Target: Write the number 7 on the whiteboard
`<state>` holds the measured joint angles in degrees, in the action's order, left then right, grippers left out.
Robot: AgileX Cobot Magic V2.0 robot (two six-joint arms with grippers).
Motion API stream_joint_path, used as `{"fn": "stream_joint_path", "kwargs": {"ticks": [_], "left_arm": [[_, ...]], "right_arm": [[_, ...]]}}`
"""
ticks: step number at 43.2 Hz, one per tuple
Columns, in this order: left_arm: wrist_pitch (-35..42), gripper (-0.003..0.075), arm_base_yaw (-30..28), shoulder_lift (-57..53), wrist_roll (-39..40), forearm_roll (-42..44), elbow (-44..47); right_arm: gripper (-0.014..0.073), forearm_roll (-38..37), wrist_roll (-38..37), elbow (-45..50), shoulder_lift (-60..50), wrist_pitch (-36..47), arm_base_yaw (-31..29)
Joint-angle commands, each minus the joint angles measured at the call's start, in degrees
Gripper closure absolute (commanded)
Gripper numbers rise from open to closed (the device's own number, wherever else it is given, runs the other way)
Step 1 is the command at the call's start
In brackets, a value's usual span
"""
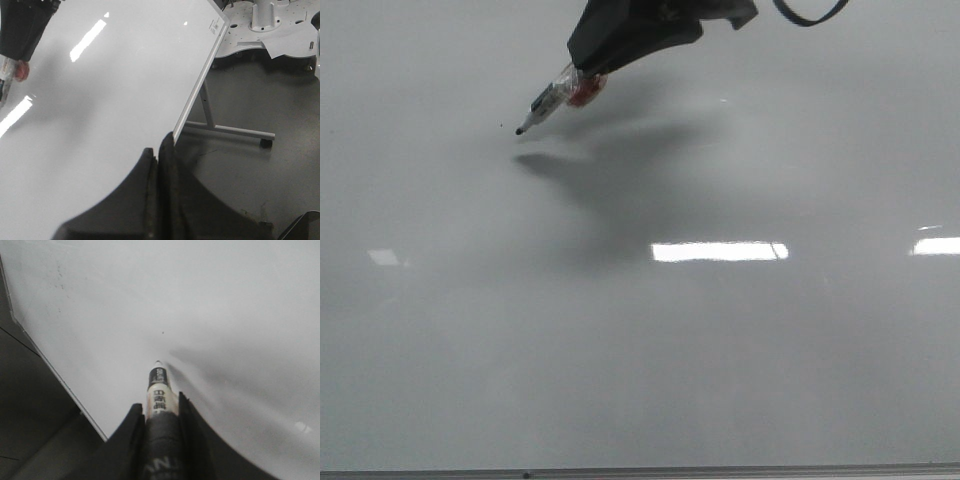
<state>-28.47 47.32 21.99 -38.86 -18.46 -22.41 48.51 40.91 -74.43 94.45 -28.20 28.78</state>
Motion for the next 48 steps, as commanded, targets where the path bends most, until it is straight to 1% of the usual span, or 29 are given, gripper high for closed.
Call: {"fn": "stream_joint_path", "kwargs": {"ticks": [1, 7, 11, 22, 27, 32, 35, 41, 48], "left_arm": [[4.29, 0.0741, 0.28, 0.26, 0.58, -1.37, -1.56], [4.29, 0.0741, 0.28, 0.26, 0.58, -1.37, -1.56], [4.29, 0.0741, 0.28, 0.26, 0.58, -1.37, -1.56], [4.29, 0.0741, 0.28, 0.26, 0.58, -1.37, -1.56], [4.29, 0.0741, 0.28, 0.26, 0.58, -1.37, -1.56], [4.29, 0.0741, 0.28, 0.26, 0.58, -1.37, -1.56], [4.29, 0.0741, 0.28, 0.26, 0.58, -1.37, -1.56], [4.29, 0.0741, 0.28, 0.26, 0.58, -1.37, -1.56], [4.29, 0.0741, 0.28, 0.26, 0.58, -1.37, -1.56]], "right_arm": [[0.0662, 2.69, 1.0, -2.21, -1.68, 4.07, -0.14], [0.0662, 2.54, 1.0, -2.21, -1.72, 5.29, -0.45], [0.0662, 1.65, 1.05, -0.89, -2.61, 5.97, -1.7], [0.0662, 0.6, 1.05, 6.84, -9.18, 5.82, -9.86], [0.0662, 0.56, 1.42, 9.29, -10.83, 4.58, -11.74], [0.0662, 0.73, 2.6, 11.24, -10.4, 3.79, -10.91], [0.0662, 0.78, 2.6, 13.12, -9.28, 3.76, -9.05], [0.0662, 1.68, 2.66, 15.86, -5.49, 6.4, -5.82], [0.0662, 3.09, 4.08, 16.0, -1.18, 5.93, -3.3]]}}
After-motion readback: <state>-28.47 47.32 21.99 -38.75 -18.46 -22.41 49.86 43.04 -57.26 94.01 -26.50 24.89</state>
